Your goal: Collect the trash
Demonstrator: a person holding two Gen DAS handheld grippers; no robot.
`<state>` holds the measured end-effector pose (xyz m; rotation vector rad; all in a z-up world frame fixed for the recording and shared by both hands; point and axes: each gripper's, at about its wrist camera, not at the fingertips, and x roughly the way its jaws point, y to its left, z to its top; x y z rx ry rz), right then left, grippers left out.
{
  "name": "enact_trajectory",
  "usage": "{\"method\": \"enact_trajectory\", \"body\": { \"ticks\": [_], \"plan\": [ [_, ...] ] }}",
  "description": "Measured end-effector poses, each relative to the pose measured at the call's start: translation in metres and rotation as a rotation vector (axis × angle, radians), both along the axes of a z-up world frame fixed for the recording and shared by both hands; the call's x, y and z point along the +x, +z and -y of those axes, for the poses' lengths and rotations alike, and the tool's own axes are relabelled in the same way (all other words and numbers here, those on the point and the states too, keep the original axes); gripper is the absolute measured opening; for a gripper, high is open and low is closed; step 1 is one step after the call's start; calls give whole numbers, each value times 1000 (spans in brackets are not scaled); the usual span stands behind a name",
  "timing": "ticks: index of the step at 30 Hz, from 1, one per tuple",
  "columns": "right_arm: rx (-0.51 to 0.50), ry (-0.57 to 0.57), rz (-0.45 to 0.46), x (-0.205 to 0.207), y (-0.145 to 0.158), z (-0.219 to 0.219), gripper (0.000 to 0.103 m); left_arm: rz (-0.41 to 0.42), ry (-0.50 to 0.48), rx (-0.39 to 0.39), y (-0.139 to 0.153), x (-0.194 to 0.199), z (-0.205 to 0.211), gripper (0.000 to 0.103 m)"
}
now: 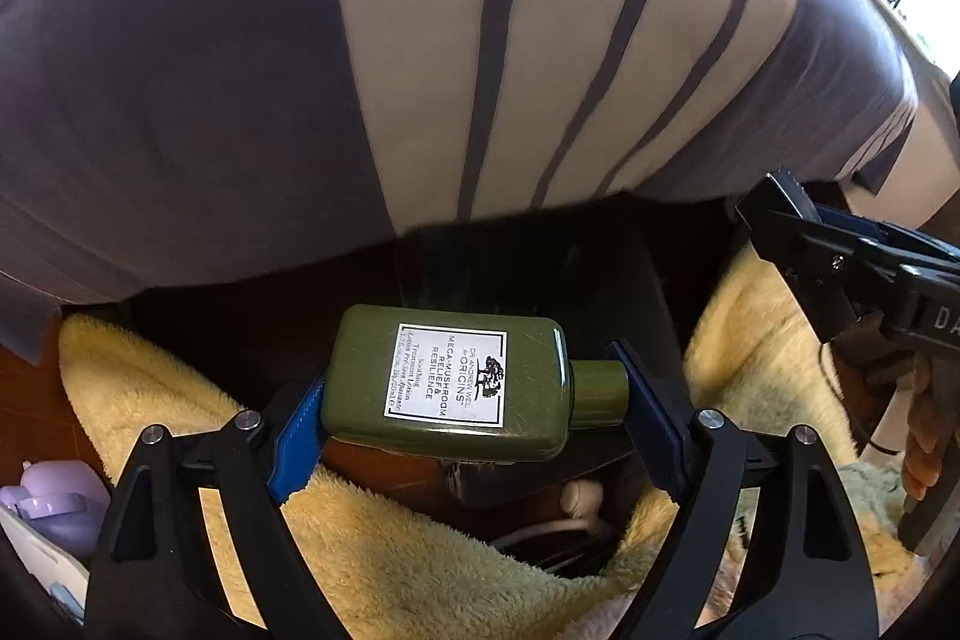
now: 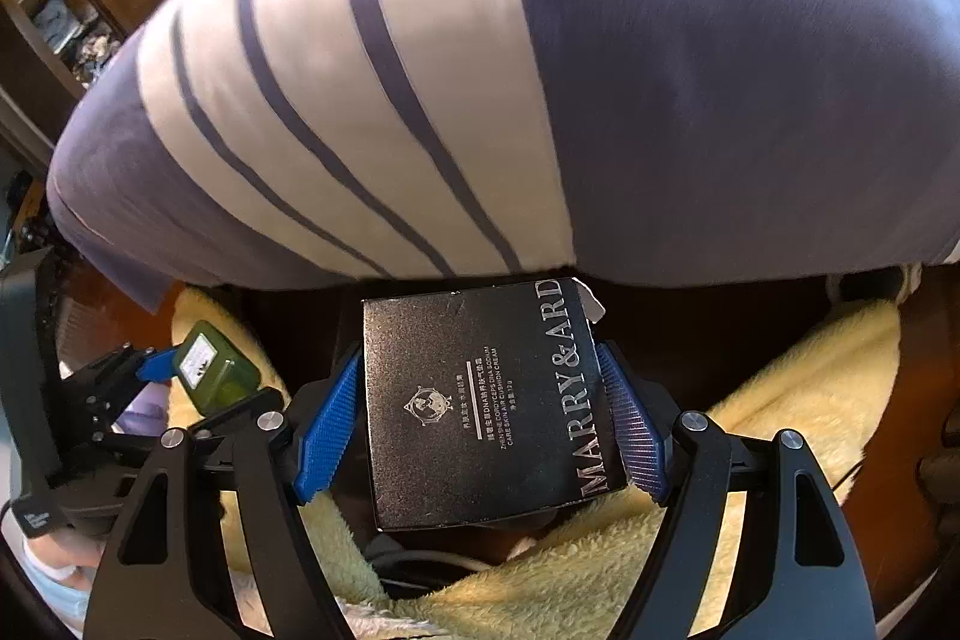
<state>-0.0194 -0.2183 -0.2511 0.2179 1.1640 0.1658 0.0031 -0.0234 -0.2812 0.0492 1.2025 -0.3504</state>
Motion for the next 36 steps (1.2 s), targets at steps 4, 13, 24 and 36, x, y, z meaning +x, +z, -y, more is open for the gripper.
{"method": "enact_trajectory", "body": {
  "ticks": [4,13,24,36],
  "plan": [
    [32,20,-64,12,-20,-5,76,-72,-19,11,-23,10,7,81],
    [16,40,-156,37,-50,-22,77,-147,-51,7,-43,21,21,81],
    [2,18,-146,36,-38,-12,94,-153,-35,-8,-42,17,18,95],
    [-41,-69,-24,16,11,23,99,-12,23,-40,19,1,1,95]
  ]
}}
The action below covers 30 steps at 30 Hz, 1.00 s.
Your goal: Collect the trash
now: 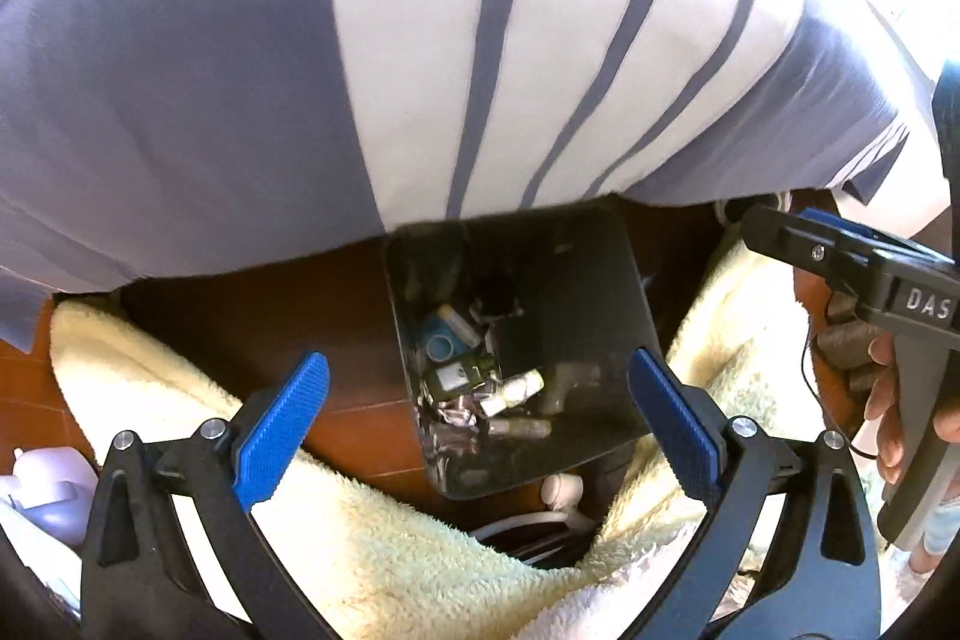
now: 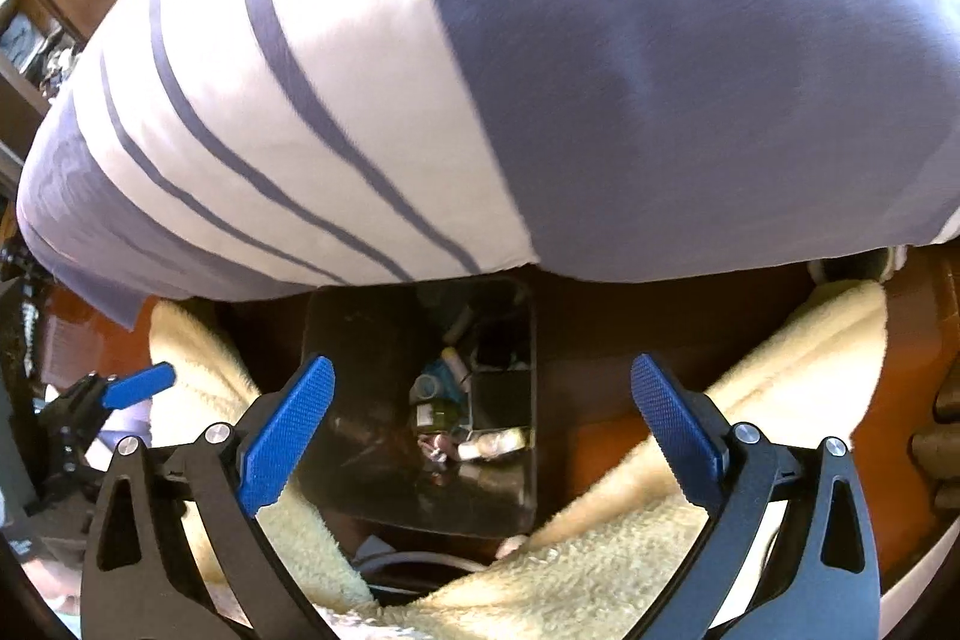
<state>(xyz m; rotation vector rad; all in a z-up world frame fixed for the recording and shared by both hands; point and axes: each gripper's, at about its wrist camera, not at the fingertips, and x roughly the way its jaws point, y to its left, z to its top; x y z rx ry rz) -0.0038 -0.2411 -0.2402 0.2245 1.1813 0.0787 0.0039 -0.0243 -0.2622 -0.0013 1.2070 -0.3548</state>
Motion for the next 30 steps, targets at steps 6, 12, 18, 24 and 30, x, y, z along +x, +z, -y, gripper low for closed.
{"method": "enact_trajectory", "body": {
  "ticks": [6,12,18,24,30],
  "plan": [
    [-43,-21,119,-17,44,10,99,130,32,-23,52,-7,-10,95],
    [-101,-40,373,-38,127,11,100,357,65,-44,129,-19,-14,95],
    [-172,-61,637,-65,205,6,99,577,102,-67,202,-36,-20,95],
    [-203,-107,788,-82,254,7,100,763,147,-67,256,-55,-24,95],
    [-227,-135,898,-93,292,10,100,925,170,-35,296,-75,-20,95]
  ]
}}
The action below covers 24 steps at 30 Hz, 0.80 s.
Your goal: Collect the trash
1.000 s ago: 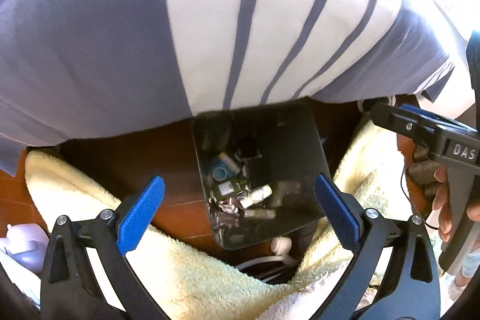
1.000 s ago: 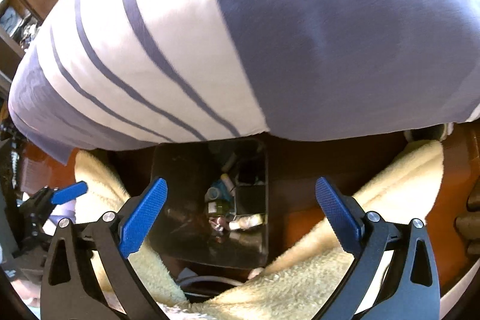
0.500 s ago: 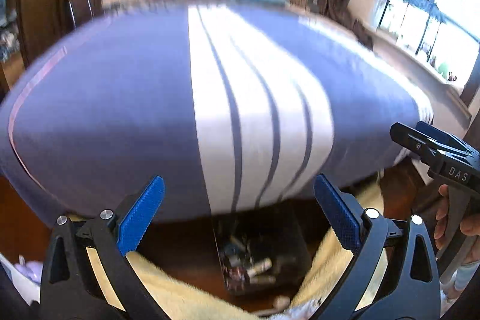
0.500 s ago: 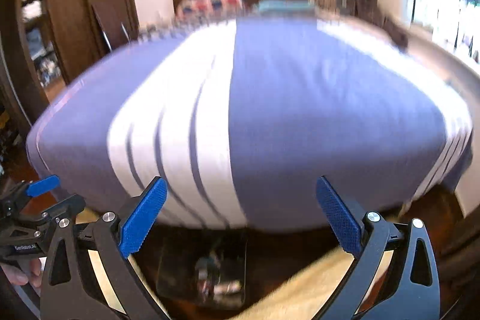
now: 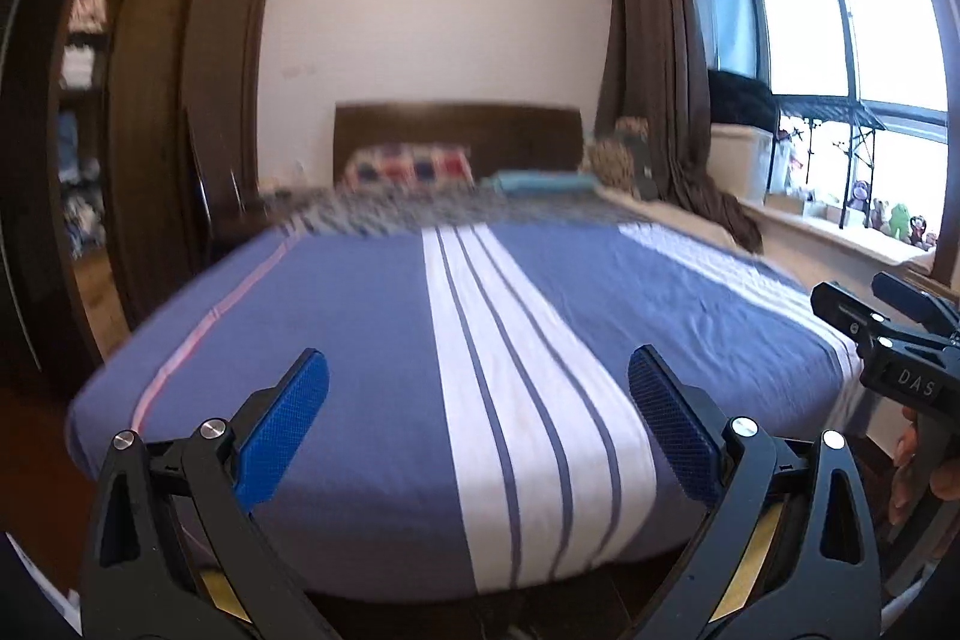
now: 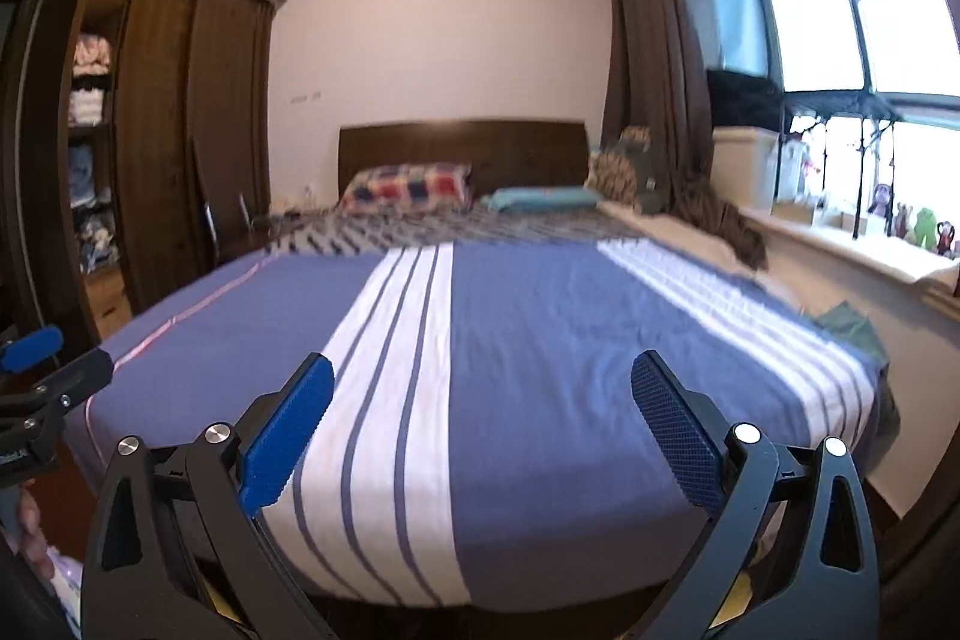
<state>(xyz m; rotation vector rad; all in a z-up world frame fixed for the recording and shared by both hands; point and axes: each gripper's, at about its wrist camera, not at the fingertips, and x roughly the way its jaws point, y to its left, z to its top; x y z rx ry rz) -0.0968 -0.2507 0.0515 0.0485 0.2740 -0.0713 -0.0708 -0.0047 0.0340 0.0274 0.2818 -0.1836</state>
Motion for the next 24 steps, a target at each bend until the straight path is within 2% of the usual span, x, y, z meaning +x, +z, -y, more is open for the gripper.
{"method": "enact_trajectory", "body": {
  "ticks": [6,12,24],
  "plan": [
    [-12,-54,63,-10,20,6,100,70,32,-3,18,-11,4,95],
    [7,-96,84,-17,24,7,100,73,31,-22,21,-14,1,95],
    [18,-66,85,-19,23,2,100,80,39,-21,23,-18,0,95]
  ]
}}
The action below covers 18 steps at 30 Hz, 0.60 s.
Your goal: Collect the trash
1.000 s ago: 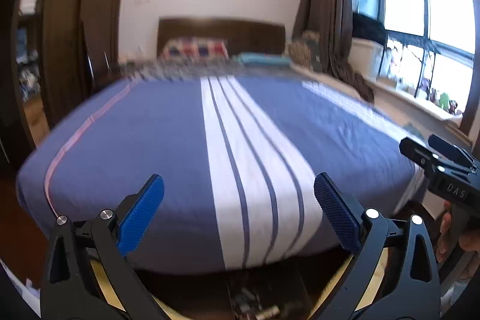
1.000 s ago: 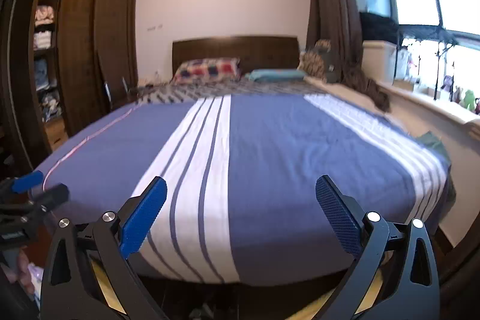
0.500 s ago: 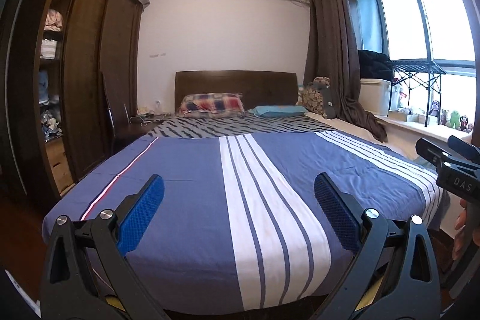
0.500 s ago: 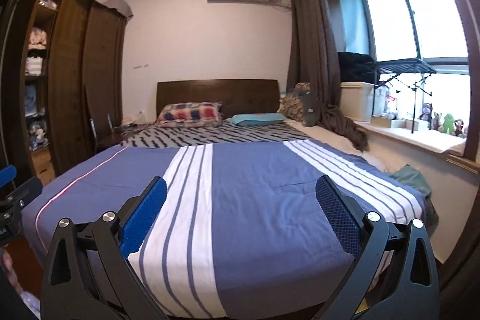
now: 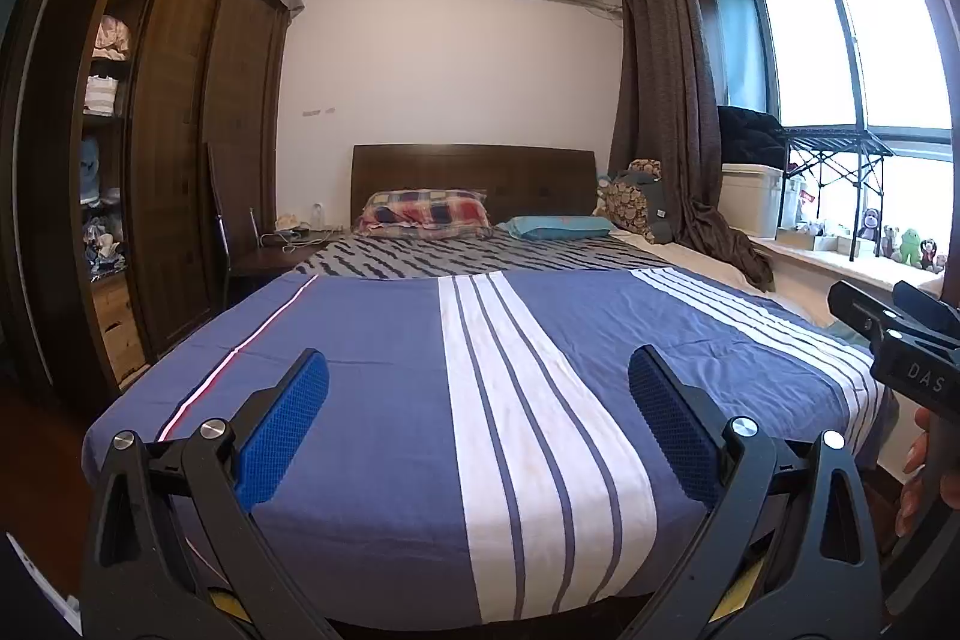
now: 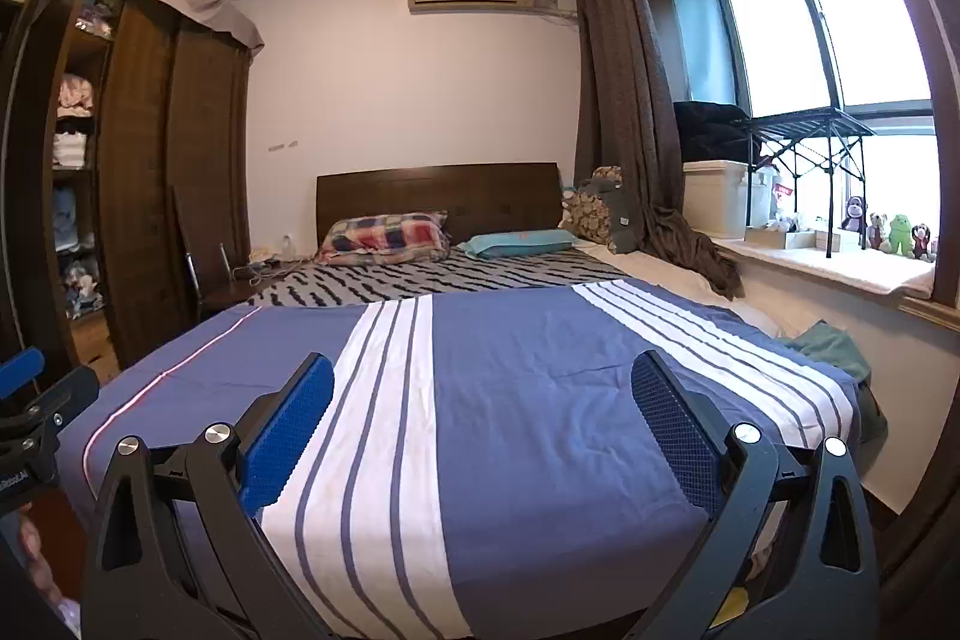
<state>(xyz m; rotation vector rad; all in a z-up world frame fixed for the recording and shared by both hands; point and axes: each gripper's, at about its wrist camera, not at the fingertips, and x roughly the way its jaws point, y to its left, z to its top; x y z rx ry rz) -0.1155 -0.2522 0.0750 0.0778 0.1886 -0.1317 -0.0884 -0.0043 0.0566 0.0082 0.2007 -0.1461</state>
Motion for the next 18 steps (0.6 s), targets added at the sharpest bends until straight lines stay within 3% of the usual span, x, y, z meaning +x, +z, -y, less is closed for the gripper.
{"method": "enact_trajectory", "body": {
  "ticks": [18],
  "plan": [
    [1,18,-3,1,0,-4,100,-5,-12,-3,3,-2,-3,95]
  ]
}}
